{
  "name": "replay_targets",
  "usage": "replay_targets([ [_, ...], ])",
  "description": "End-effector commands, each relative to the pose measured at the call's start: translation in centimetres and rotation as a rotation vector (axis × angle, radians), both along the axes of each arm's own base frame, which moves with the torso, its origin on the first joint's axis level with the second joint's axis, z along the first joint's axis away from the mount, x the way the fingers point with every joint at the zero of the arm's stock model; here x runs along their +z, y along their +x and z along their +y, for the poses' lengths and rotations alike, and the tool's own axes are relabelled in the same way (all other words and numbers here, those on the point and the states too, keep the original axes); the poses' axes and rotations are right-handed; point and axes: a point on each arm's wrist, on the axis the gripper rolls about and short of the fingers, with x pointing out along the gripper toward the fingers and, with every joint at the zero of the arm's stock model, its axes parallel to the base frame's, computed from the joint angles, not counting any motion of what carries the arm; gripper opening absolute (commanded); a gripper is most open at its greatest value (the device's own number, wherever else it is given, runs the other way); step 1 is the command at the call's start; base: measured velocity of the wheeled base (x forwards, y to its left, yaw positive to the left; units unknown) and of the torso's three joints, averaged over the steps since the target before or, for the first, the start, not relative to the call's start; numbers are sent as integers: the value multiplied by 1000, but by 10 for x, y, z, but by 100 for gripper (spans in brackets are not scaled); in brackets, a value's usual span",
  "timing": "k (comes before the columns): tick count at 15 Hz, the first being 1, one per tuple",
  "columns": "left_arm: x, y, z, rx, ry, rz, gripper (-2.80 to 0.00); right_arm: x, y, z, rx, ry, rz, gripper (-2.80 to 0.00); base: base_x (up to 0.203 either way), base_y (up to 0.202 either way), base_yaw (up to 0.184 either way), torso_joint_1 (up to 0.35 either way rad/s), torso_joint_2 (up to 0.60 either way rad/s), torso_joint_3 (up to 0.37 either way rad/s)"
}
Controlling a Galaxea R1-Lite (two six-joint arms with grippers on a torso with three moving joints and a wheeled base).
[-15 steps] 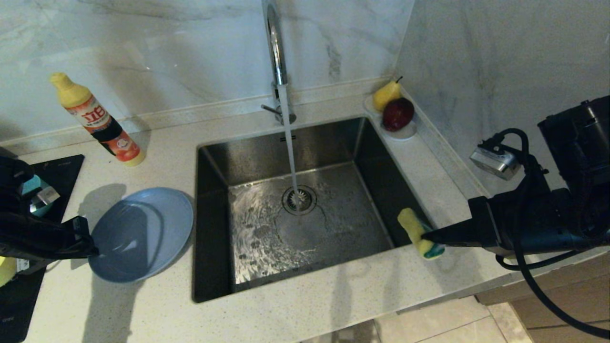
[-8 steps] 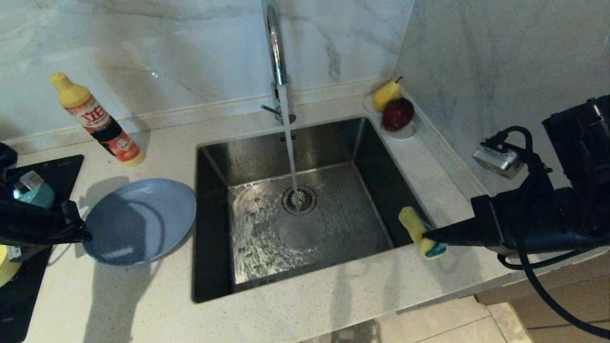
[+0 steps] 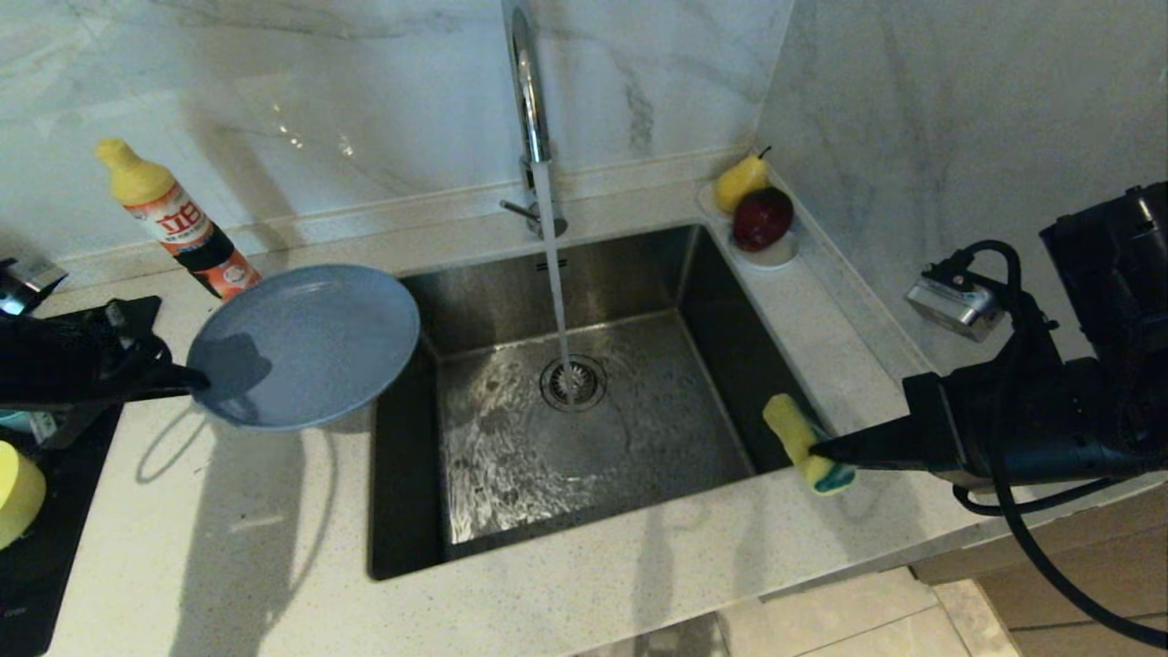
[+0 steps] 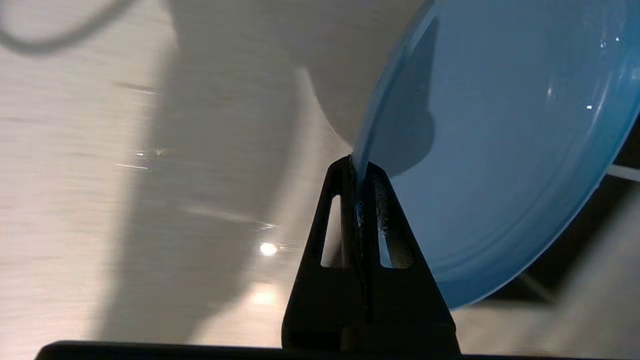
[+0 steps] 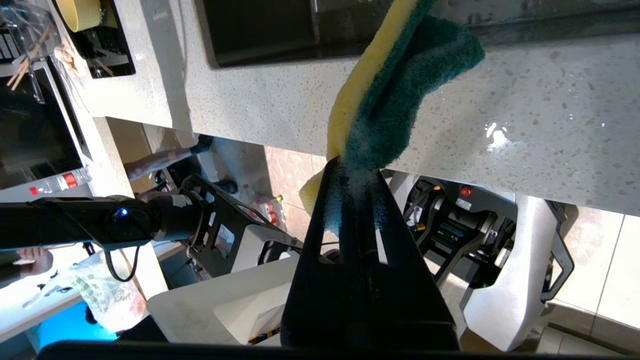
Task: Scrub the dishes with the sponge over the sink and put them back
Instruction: Wash the plate
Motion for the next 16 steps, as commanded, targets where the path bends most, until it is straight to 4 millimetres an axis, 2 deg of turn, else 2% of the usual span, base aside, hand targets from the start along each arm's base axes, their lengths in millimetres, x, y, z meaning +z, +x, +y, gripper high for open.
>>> replay_targets([
  [1,12,5,-29,-77,-36,-35,-280,1,0,0,1,5,0,-280,0,0,0,0,0,0],
  [5,11,40,-72,-169,-100,-38,-280,3,0,0,0,6,-6,-280,0,0,0,0,0,0],
  [9,-4,71,-117,-213,-43,-38,-280,5,-2,-1,0,10,-17,-280,0,0,0,0,0,0],
  [13,-8,84,-146,-268,-47,-36,-280,9,-6,-3,0,18,-31,-280,0,0,0,0,0,0],
  [16,-15,95,-158,-284,-62,-18,-280,11,-6,-3,1,20,-38,-280,0,0,0,0,0,0],
])
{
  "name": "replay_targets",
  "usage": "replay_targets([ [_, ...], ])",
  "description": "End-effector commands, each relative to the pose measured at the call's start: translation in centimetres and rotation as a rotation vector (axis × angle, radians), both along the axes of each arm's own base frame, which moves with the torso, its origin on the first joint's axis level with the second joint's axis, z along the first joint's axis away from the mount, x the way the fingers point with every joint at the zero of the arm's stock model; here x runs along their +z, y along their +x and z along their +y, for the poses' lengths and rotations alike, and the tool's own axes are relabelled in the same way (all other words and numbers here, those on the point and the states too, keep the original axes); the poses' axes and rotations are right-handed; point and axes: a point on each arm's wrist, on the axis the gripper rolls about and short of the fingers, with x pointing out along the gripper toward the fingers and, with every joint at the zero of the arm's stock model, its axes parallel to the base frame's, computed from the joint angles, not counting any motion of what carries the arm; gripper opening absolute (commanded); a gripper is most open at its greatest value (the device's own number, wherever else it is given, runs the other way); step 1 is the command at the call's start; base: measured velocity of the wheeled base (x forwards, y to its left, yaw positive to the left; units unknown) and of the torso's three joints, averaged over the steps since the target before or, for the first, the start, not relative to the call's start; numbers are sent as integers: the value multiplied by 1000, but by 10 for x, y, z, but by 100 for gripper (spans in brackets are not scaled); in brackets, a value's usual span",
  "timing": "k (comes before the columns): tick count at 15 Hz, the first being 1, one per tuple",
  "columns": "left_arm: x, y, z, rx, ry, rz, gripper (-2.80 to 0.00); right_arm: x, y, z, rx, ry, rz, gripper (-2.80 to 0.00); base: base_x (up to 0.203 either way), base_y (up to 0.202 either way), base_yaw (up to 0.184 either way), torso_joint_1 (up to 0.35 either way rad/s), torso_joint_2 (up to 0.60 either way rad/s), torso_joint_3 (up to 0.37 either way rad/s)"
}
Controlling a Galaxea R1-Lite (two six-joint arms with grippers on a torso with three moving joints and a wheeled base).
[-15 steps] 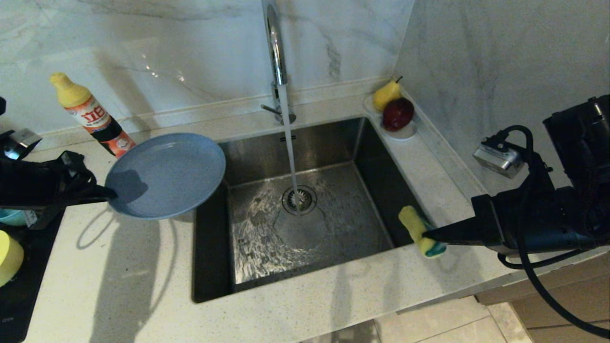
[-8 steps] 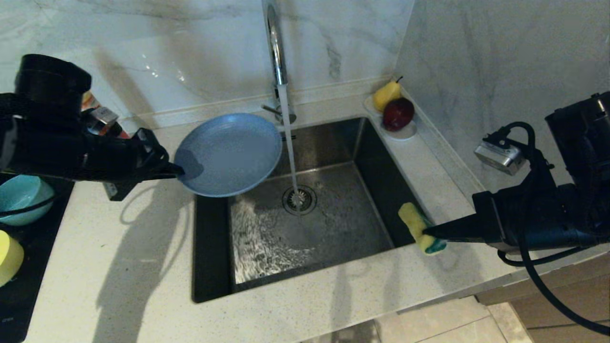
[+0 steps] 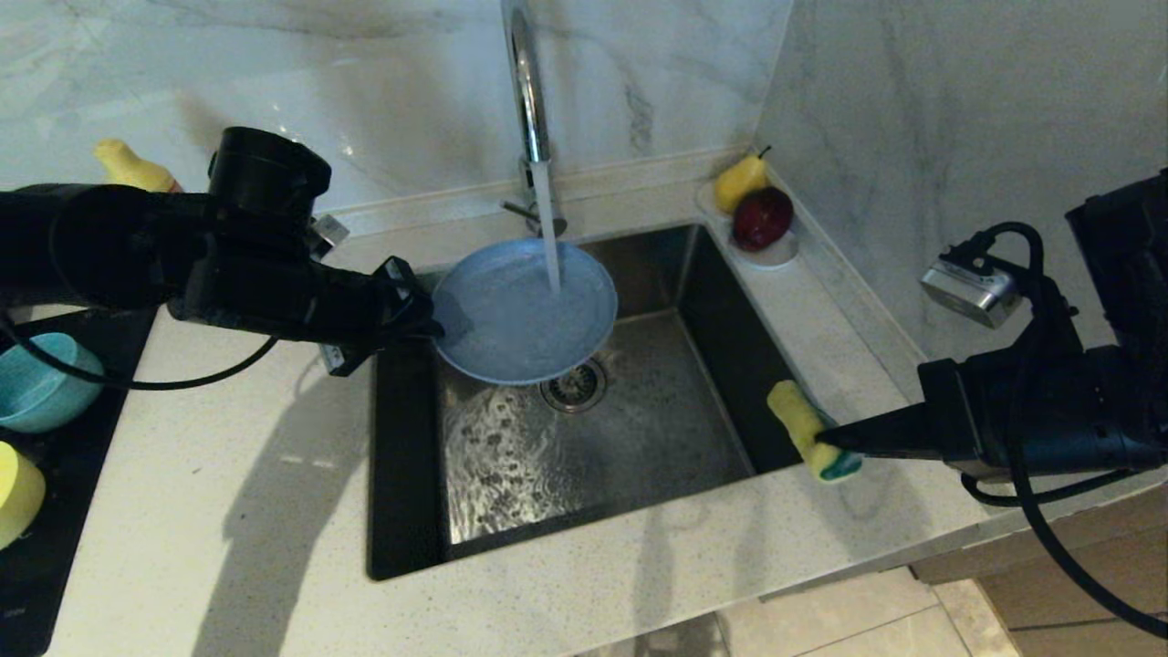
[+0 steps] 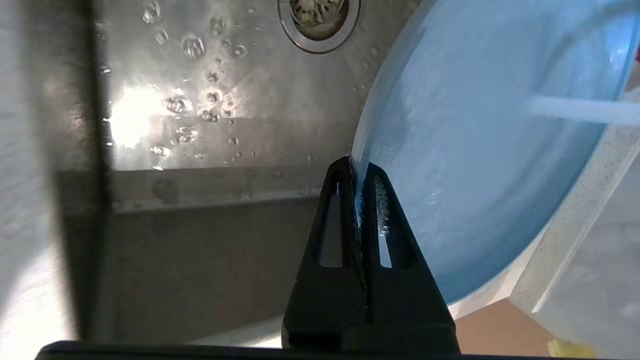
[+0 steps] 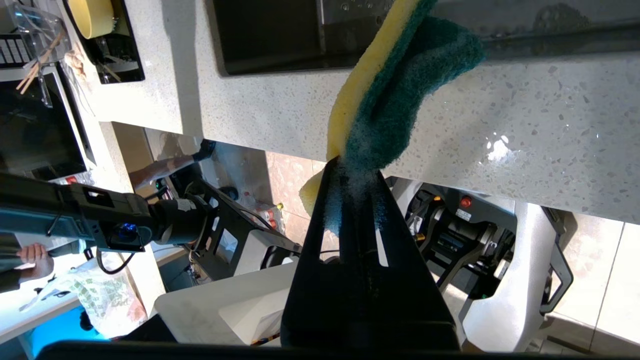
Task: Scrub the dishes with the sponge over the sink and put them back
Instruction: Wash the plate
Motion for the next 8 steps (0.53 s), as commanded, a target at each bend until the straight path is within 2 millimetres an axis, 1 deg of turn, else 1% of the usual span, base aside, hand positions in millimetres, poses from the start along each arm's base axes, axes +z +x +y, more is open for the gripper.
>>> replay_targets([
  [1,-12,10,-13,-26,0,35,-280,2,-2,-1,2,6,-4,-280,0,0,0,0,0,0],
  [8,-28,14,-58,-137,2,37,-280,7,-8,-4,0,15,-24,-280,0,0,0,0,0,0],
])
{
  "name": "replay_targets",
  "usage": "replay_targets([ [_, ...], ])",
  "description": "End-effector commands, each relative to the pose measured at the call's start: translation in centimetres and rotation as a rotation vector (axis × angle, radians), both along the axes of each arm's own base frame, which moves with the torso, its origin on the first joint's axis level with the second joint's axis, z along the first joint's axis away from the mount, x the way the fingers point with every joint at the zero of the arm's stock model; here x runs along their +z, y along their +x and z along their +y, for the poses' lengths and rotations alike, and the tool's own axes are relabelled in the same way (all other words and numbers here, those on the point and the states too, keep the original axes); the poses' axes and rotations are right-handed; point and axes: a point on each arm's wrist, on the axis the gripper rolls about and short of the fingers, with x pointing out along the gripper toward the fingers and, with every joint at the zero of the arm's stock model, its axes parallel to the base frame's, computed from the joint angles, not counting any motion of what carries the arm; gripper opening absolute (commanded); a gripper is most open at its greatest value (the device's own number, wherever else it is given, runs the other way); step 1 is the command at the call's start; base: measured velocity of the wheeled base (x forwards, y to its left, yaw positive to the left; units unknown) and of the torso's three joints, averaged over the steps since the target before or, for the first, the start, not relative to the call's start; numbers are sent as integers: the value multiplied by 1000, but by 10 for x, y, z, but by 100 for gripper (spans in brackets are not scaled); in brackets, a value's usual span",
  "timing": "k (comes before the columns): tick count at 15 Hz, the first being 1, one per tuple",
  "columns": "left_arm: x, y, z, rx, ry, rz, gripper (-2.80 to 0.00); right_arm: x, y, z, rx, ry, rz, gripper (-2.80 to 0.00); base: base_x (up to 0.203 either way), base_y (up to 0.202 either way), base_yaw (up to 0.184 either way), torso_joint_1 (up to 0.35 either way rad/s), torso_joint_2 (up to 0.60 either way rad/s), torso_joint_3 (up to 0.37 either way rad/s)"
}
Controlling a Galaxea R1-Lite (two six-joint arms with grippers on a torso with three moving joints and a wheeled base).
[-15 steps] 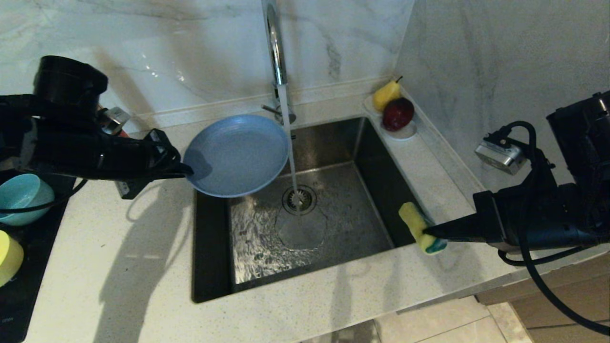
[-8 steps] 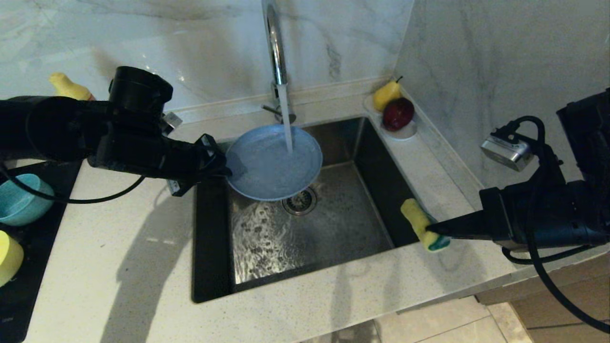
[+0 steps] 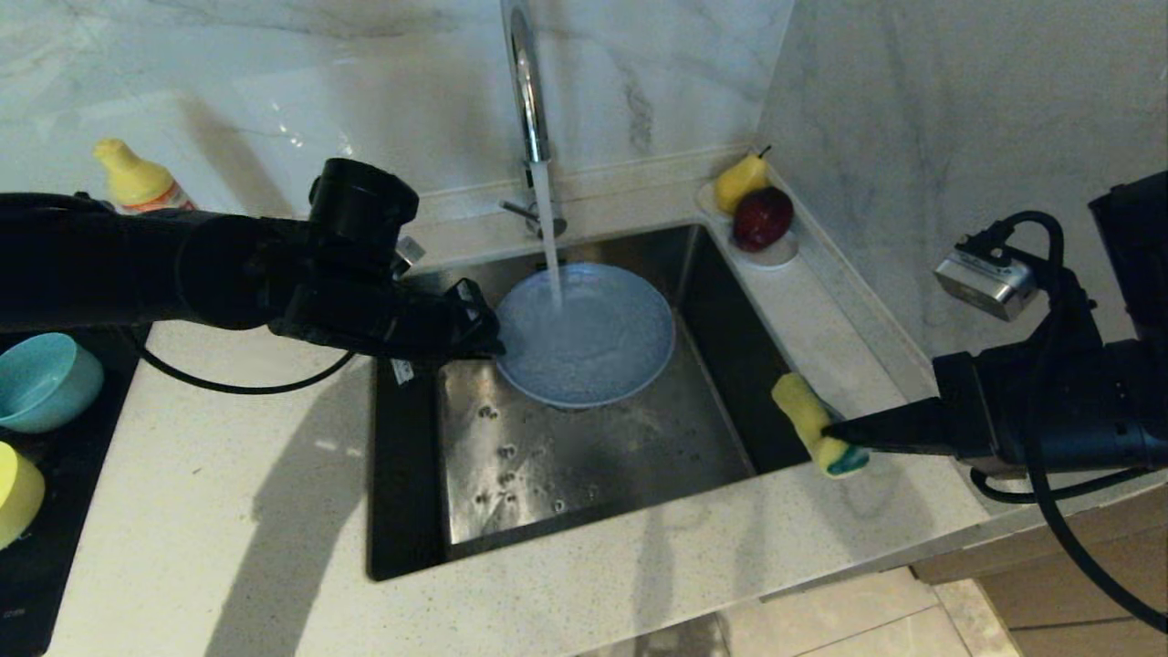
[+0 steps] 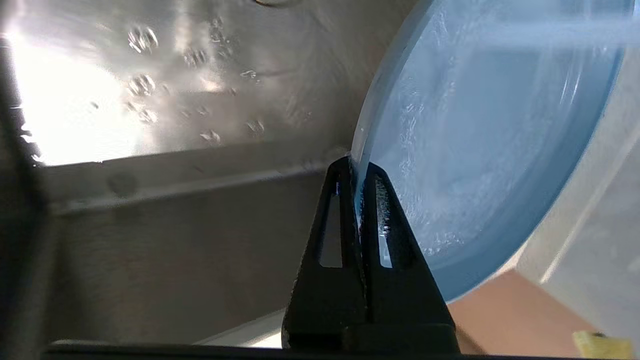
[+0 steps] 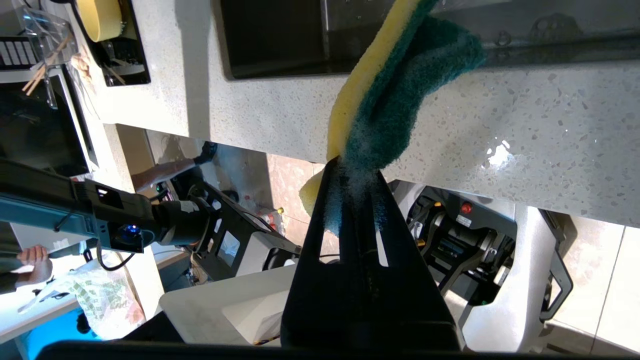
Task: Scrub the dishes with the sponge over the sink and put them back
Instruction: Wash the plate
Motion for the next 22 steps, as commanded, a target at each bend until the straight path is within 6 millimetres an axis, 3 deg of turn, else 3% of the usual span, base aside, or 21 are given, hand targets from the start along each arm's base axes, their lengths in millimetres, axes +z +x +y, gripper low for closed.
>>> replay_targets([
  [1,-9,3,-15,-31,-1,11,-280,2,-4,-2,1,6,-6,-280,0,0,0,0,0,0],
  [7,-10,9,-14,45,29,-36,-280,2,-5,-3,1,6,-6,-280,0,0,0,0,0,0],
  [12,0,11,17,162,54,-76,-280,-1,-4,-2,2,3,8,-280,0,0,0,0,0,0],
  [19,39,-28,69,381,365,-255,-280,-14,0,2,9,-20,56,-280,0,0,0,0,0,0],
  [22,51,-45,80,395,421,-367,-280,-18,-2,1,10,-26,67,-280,0,0,0,0,0,0],
])
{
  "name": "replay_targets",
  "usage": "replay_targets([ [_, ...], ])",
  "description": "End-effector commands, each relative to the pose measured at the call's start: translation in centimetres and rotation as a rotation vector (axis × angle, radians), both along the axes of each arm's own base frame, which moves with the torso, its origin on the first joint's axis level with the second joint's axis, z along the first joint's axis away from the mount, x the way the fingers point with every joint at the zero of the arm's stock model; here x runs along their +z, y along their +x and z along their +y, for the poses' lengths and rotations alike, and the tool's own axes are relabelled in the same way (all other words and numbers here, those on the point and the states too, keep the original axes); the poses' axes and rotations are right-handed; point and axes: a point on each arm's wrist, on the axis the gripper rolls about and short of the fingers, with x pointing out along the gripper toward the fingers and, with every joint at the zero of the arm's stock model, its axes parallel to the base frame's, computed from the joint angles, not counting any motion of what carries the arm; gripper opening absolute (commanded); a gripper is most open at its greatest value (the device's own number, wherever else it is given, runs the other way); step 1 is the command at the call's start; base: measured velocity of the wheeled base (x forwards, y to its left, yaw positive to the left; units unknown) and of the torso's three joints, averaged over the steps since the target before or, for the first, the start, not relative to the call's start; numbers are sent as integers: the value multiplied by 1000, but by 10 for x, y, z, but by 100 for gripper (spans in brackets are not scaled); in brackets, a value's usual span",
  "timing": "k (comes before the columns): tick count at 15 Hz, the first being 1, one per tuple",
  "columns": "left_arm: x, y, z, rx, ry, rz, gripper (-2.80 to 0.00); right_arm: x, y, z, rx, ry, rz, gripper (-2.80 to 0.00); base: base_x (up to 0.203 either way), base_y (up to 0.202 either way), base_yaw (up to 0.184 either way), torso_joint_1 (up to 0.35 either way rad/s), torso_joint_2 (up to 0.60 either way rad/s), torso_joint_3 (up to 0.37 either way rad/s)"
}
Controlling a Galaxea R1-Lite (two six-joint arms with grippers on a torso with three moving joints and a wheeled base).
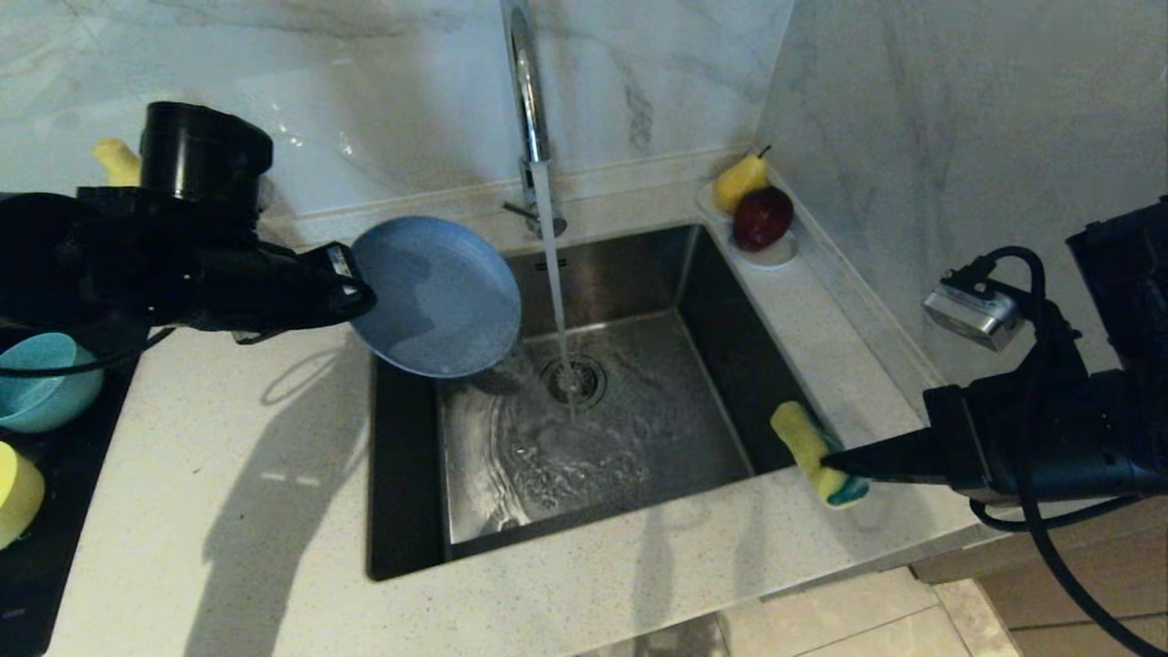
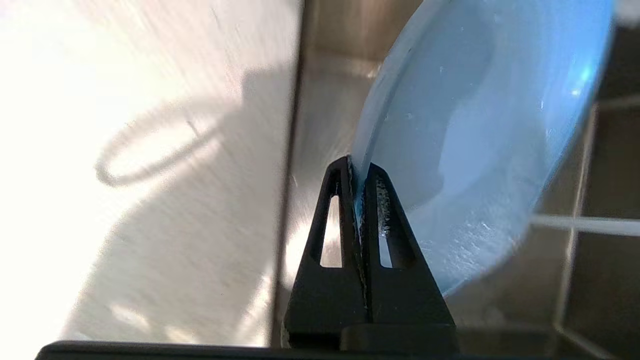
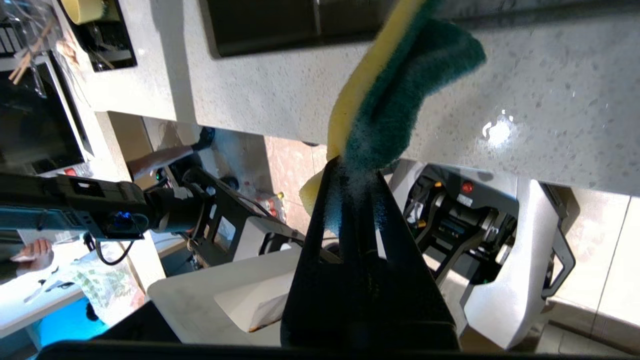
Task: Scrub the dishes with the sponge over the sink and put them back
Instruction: Wash the plate
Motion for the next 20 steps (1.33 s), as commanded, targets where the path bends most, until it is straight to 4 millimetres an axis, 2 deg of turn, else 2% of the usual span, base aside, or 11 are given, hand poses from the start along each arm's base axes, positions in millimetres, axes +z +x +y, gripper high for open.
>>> replay_targets([
  [1,15,-19,9,-2,63,-123,-280,-4,-1,0,1,-6,16,-280,0,0,0,0,0,0],
  [9,0,-31,13,45,468,-541,-280,-12,0,0,1,-22,41,-280,0,0,0,0,0,0],
  [12,-2,-37,14,74,529,-663,-280,-14,2,1,0,-25,50,-280,0,0,0,0,0,0],
  [17,1,-50,15,55,474,-627,-280,-1,-7,-1,10,0,-1,-280,0,0,0,0,0,0],
  [18,3,-53,16,42,446,-612,-280,8,-11,-2,14,17,-31,-280,0,0,0,0,0,0],
  [20,-1,-72,17,-68,368,-430,-280,19,-18,-3,24,41,-74,-280,0,0,0,0,0,0],
])
